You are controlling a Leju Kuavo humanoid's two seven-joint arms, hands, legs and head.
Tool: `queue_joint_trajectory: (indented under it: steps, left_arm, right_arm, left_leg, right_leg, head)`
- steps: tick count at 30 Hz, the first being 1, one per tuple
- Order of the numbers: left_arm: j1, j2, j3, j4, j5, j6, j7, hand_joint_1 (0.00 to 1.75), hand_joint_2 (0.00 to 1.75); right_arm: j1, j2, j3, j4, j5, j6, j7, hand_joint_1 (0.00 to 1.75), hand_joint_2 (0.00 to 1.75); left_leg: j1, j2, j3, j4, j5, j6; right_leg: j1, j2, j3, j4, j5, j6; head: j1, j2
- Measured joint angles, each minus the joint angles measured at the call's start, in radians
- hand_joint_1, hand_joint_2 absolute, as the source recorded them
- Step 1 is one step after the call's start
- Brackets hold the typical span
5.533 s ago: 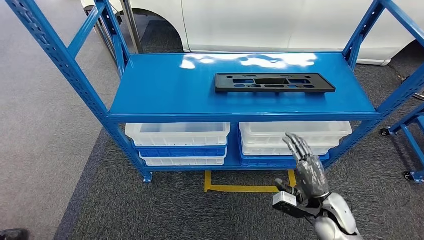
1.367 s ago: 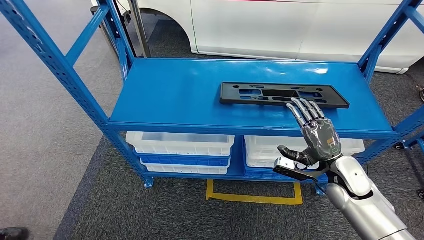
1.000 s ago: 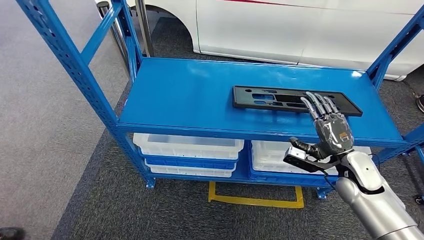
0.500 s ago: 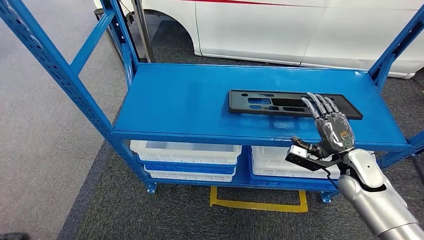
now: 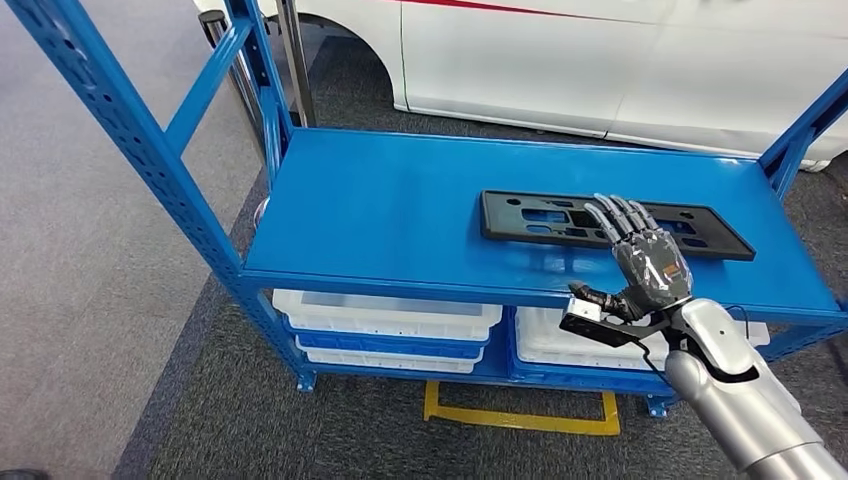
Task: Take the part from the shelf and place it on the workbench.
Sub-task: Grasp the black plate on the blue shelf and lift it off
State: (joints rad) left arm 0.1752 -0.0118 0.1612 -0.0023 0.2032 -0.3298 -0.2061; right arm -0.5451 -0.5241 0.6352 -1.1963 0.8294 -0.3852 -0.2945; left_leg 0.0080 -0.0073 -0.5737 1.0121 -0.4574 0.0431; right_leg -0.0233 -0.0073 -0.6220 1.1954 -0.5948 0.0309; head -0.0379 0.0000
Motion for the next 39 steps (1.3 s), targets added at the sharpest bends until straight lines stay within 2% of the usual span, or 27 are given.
queue_joint_trajectory:
  steps: [1, 2, 3, 4, 5, 6, 7, 8, 10, 12, 13, 14, 16, 17, 18, 19, 21, 22, 23, 24, 26, 27, 28, 31, 33, 37, 39]
  left_arm:
    - [0.0, 0.0, -0.001, 0.0, 0.002, 0.0, 0.0, 0.0, 0.0]
    - [0.0, 0.0, -0.002, 0.0, 0.004, 0.0, 0.0, 0.0, 0.0]
    - [0.0, 0.0, -0.003, 0.0, 0.006, 0.001, -0.001, 0.0, 0.0]
    - [0.0, 0.0, -0.003, 0.0, 0.007, 0.001, -0.001, 0.0, 0.0]
    - [0.0, -0.001, -0.004, 0.0, 0.008, 0.001, -0.001, 0.0, 0.0]
    - [0.0, -0.002, -0.005, 0.0, 0.009, 0.001, -0.001, 0.0, 0.0]
    - [-0.001, -0.003, -0.006, 0.0, 0.009, 0.001, -0.001, 0.0, 0.0]
    - [-0.001, -0.003, -0.006, 0.001, 0.01, 0.002, -0.001, 0.0, 0.0]
    - [-0.001, -0.004, -0.008, 0.001, 0.01, 0.002, -0.001, 0.0, 0.0]
    - [-0.001, -0.004, -0.011, 0.001, 0.01, 0.003, -0.001, 0.0, 0.0]
    - [-0.001, -0.004, -0.012, 0.001, 0.011, 0.003, -0.001, 0.0, 0.0]
    - [-0.001, -0.004, -0.014, 0.001, 0.011, 0.003, -0.001, 0.0, 0.0]
    - [-0.001, -0.003, -0.018, 0.001, 0.013, 0.003, -0.001, 0.0, 0.0]
    - [0.0, -0.003, -0.02, 0.001, 0.013, 0.003, -0.001, 0.0, 0.0]
    - [0.001, -0.003, -0.021, 0.001, 0.013, 0.003, -0.001, 0.0, 0.0]
    - [0.002, -0.002, -0.023, 0.001, 0.013, 0.003, -0.002, 0.0, 0.0]
    - [0.003, -0.001, -0.025, 0.001, 0.013, 0.003, -0.002, 0.0, 0.0]
    - [0.003, -0.001, -0.026, 0.001, 0.013, 0.003, -0.002, 0.0, 0.0]
    - [0.003, -0.001, -0.027, 0.001, 0.013, 0.003, -0.002, 0.0, 0.0]
    - [0.003, -0.001, -0.027, 0.001, 0.013, 0.003, -0.003, 0.0, 0.0]
    - [0.004, -0.001, -0.027, 0.001, 0.013, 0.003, -0.003, 0.0, 0.0]
    - [0.004, -0.001, -0.027, 0.001, 0.013, 0.003, -0.003, 0.0, 0.0]
    - [0.005, -0.001, -0.028, 0.001, 0.013, 0.003, -0.003, 0.0, 0.0]
    - [0.003, -0.001, -0.028, 0.001, 0.014, 0.002, -0.003, 0.0, 0.0]
    - [0.003, -0.001, -0.028, 0.001, 0.015, 0.002, -0.003, 0.0, 0.0]
    - [0.003, -0.001, -0.029, 0.001, 0.015, 0.001, -0.003, 0.0, 0.0]
    - [0.003, -0.001, -0.03, 0.001, 0.015, 0.001, -0.003, 0.0, 0.0]
  right_arm:
    - [0.001, 0.002, 0.003, 0.002, 0.003, 0.002, -0.001, 0.0, 0.0]
    - [0.003, 0.004, 0.007, 0.004, 0.007, 0.005, -0.001, 0.0, 0.0]
    - [0.003, 0.007, 0.011, 0.006, 0.01, 0.006, -0.001, 0.0, 0.0]
    - [0.003, 0.009, 0.016, 0.008, 0.013, 0.007, -0.001, 0.0, 0.0]
    - [0.002, 0.012, 0.02, 0.009, 0.015, 0.007, -0.001, 0.0, 0.0]
    - [-0.001, 0.015, 0.023, 0.009, 0.016, 0.007, -0.001, 0.0, 0.0]
    - [-0.005, 0.017, 0.027, 0.01, 0.018, 0.008, 0.0, 0.0, 0.0]
    - [-0.008, 0.019, 0.029, 0.011, 0.019, 0.009, 0.0, 0.0, 0.0]
    - [-0.012, 0.022, 0.034, 0.012, 0.021, 0.01, 0.0, 0.0, 0.0]
    - [-0.014, 0.025, 0.036, 0.012, 0.022, 0.01, 0.001, 0.0, 0.0]
    - [-0.015, 0.026, 0.037, 0.012, 0.022, 0.01, 0.001, 0.0, 0.0]
    - [-0.016, 0.029, 0.038, 0.013, 0.023, 0.01, 0.002, 0.0, 0.0]
    - [-0.018, 0.035, 0.04, 0.016, 0.023, 0.01, 0.002, 0.0, 0.0]
    - [-0.018, 0.038, 0.042, 0.019, 0.023, 0.011, 0.002, 0.0, 0.0]
    - [-0.018, 0.04, 0.045, 0.021, 0.023, 0.011, 0.002, 0.0, 0.0]
    - [-0.018, 0.043, 0.047, 0.024, 0.023, 0.011, 0.002, 0.0, 0.0]
    - [-0.019, 0.046, 0.05, 0.029, 0.023, 0.012, 0.002, 0.0, 0.0]
    - [-0.02, 0.048, 0.05, 0.031, 0.023, 0.012, 0.003, 0.0, 0.0]
    - [-0.021, 0.049, 0.051, 0.034, 0.023, 0.012, 0.003, 0.0, 0.44]
    - [-0.022, 0.05, 0.051, 0.035, 0.023, 0.013, 0.004, 0.0, 0.87]
    - [-0.023, 0.052, 0.051, 0.038, 0.023, 0.013, 0.005, 0.0, 1.75]
    - [-0.024, 0.052, 0.052, 0.039, 0.023, 0.013, 0.005, 0.0, 1.75]
    - [-0.026, 0.053, 0.052, 0.04, 0.023, 0.013, 0.006, 0.0, 1.75]
    - [-0.032, 0.054, 0.053, 0.045, 0.021, 0.013, 0.008, 0.0, 1.75]
    - [-0.036, 0.056, 0.053, 0.05, 0.021, 0.013, 0.01, 0.0, 1.75]
    - [-0.041, 0.063, 0.055, 0.063, 0.023, 0.013, 0.016, 0.0, 1.75]
    - [-0.043, 0.066, 0.056, 0.067, 0.023, 0.013, 0.016, 0.0, 1.75]
  left_leg:
    - [-0.002, 0.0, 0.003, 0.0, -0.003, 0.003]
    - [-0.004, -0.001, 0.006, 0.001, -0.007, 0.005]
    - [-0.007, -0.002, 0.012, 0.001, -0.011, 0.005]
    - [-0.009, -0.003, 0.019, 0.002, -0.017, 0.005]
    - [-0.011, -0.004, 0.028, 0.002, -0.022, 0.004]
    - [-0.013, -0.004, 0.033, 0.001, -0.028, 0.002]
    - [-0.014, -0.005, 0.037, 0.002, -0.032, -0.001]
    - [-0.014, -0.005, 0.037, 0.002, -0.035, -0.005]
    - [-0.013, -0.005, 0.036, 0.0, -0.039, -0.015]
    - [-0.012, -0.002, 0.035, 0.009, -0.049, -0.027]
    - [-0.012, -0.001, 0.024, 0.038, -0.066, -0.033]
    - [-0.01, 0.0, 0.0, 0.089, -0.09, -0.039]
    - [-0.005, 0.001, -0.077, 0.226, -0.142, -0.048]
    - [-0.002, 0.001, -0.11, 0.276, -0.151, -0.051]
    - [0.0, 0.001, -0.128, 0.29, -0.138, -0.054]
    - [0.002, 0.001, -0.125, 0.266, -0.105, -0.055]
    - [0.004, 0.002, -0.08, 0.138, -0.017, -0.054]
    - [0.004, 0.002, -0.055, 0.076, 0.008, -0.051]
    - [0.003, 0.002, -0.039, 0.037, 0.02, -0.047]
    - [0.002, 0.002, -0.033, 0.021, 0.017, -0.042]
    - [0.0, 0.0, -0.029, 0.015, 0.013, -0.029]
    - [-0.001, -0.001, -0.026, 0.012, 0.012, -0.025]
    - [-0.001, -0.002, -0.023, 0.01, 0.012, -0.022]
    - [-0.004, -0.003, -0.018, 0.009, 0.008, -0.02]
    - [-0.006, -0.003, -0.018, 0.009, 0.006, -0.017]
    - [-0.008, -0.003, -0.017, 0.01, 0.004, -0.015]
    - [-0.009, -0.003, -0.017, 0.01, 0.004, -0.014]
  right_leg:
    - [0.0, 0.001, -0.039, 0.065, -0.02, 0.001]
    - [0.001, 0.001, -0.068, 0.105, -0.022, 0.0]
    - [0.001, 0.001, -0.08, 0.109, -0.003, -0.002]
    - [0.002, 0.002, -0.071, 0.071, 0.036, -0.007]
    - [0.004, 0.002, -0.048, 0.005, 0.084, -0.014]
    - [0.008, 0.003, -0.021, -0.059, 0.119, -0.022]
    - [0.012, 0.003, 0.001, -0.114, 0.141, -0.03]
    - [0.017, 0.003, 0.013, -0.144, 0.146, -0.036]
    - [0.022, 0.003, 0.018, -0.162, 0.138, -0.041]
    - [0.016, 0.002, 0.028, -0.175, 0.138, -0.046]
    - [0.012, 0.001, 0.036, -0.182, 0.138, -0.049]
    - [0.009, -0.001, 0.043, -0.187, 0.136, -0.052]
    - [0.009, -0.003, 0.053, -0.189, 0.129, -0.056]
    - [0.009, -0.003, 0.058, -0.189, 0.125, -0.056]
    - [0.008, -0.003, 0.064, -0.189, 0.12, -0.055]
    - [0.008, -0.003, 0.071, -0.188, 0.115, -0.054]
    - [0.007, -0.003, 0.086, -0.187, 0.102, -0.047]
    - [0.008, -0.002, 0.091, -0.185, 0.096, -0.041]
    - [0.01, -0.001, 0.092, -0.183, 0.091, -0.036]
    - [0.012, 0.0, 0.092, -0.182, 0.088, -0.03]
    - [0.011, -0.001, 0.092, -0.183, 0.084, -0.021]
    - [0.011, -0.001, 0.094, -0.181, 0.085, -0.018]
    - [0.01, -0.001, 0.097, -0.179, 0.086, -0.019]
    - [0.009, -0.002, 0.105, -0.184, 0.085, -0.037]
    - [0.009, -0.003, 0.109, -0.191, 0.081, -0.043]
    - [0.008, -0.004, 0.111, -0.196, 0.081, -0.042]
    - [0.007, -0.004, 0.111, -0.197, 0.082, -0.038]
  head:
    - [0.0, 0.0]
    - [0.0, 0.0]
    - [0.0, 0.0]
    - [0.0, 0.0]
    - [0.0, 0.0]
    - [0.0, 0.0]
    - [0.0, 0.0]
    - [0.0, 0.0]
    - [0.0, 0.0]
    - [-0.001, 0.0]
    - [-0.001, 0.0]
    - [-0.001, 0.0]
    - [-0.002, 0.0]
    - [-0.002, 0.0]
    - [-0.002, 0.0]
    - [-0.002, 0.0]
    - [-0.002, 0.0]
    - [-0.002, 0.0]
    - [-0.001, 0.0]
    - [-0.001, 0.0]
    - [-0.001, 0.0]
    - [-0.001, 0.0]
    - [-0.001, 0.0]
    - [-0.001, 0.0]
    - [-0.001, 0.0]
    - [-0.001, 0.0]
    - [-0.001, 0.0]
